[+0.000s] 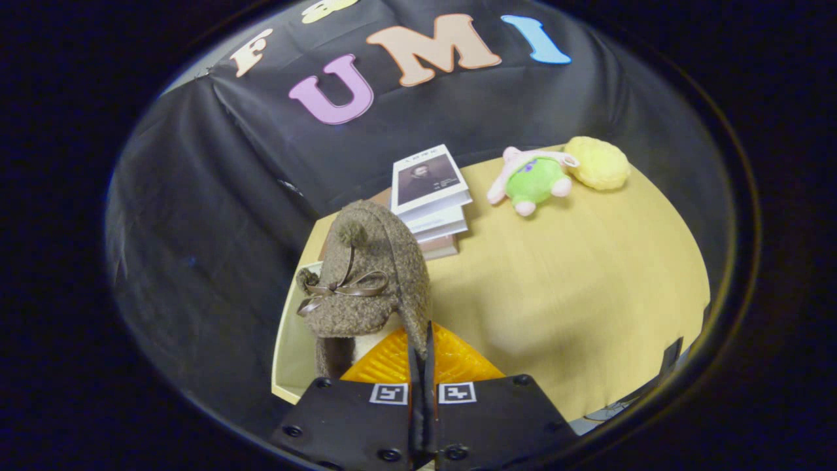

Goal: Open the storage box then place both shoes into the box .Put the left shoe in first, then the right shoe, with the right side of both shoes facing outward in a uniform manner.

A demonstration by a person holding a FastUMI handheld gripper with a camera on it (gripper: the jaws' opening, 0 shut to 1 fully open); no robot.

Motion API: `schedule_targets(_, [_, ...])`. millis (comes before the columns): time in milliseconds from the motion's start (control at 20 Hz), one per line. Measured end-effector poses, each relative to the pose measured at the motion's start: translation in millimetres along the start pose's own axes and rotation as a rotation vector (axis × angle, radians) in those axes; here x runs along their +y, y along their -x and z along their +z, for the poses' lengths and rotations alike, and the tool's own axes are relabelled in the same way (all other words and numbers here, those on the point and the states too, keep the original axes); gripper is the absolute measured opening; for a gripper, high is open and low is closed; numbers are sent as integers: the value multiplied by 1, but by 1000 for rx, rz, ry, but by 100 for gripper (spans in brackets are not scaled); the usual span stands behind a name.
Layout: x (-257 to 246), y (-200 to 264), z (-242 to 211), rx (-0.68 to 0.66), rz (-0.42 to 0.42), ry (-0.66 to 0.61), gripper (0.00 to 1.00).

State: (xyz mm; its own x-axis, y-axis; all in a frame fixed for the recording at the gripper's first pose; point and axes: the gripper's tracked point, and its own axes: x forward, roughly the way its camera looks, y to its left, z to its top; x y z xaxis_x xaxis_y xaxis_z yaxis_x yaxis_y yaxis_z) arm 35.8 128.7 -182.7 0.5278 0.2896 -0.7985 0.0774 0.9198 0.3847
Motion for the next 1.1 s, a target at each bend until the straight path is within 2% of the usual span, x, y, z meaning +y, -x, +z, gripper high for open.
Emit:
schedule_targets(150, [32, -7, -2, 6, 33, 6, 3])
schedule_targets(300, [51, -23, -15, 34, 26, 29, 3])
schedule_targets(700, [57, -66, -57, 125, -87, 99, 3])
schedule_targets(850, [57, -69, -58, 110, -134, 124, 10])
schedule_targets(1100, [56, -62, -48, 69, -165, 180, 18])
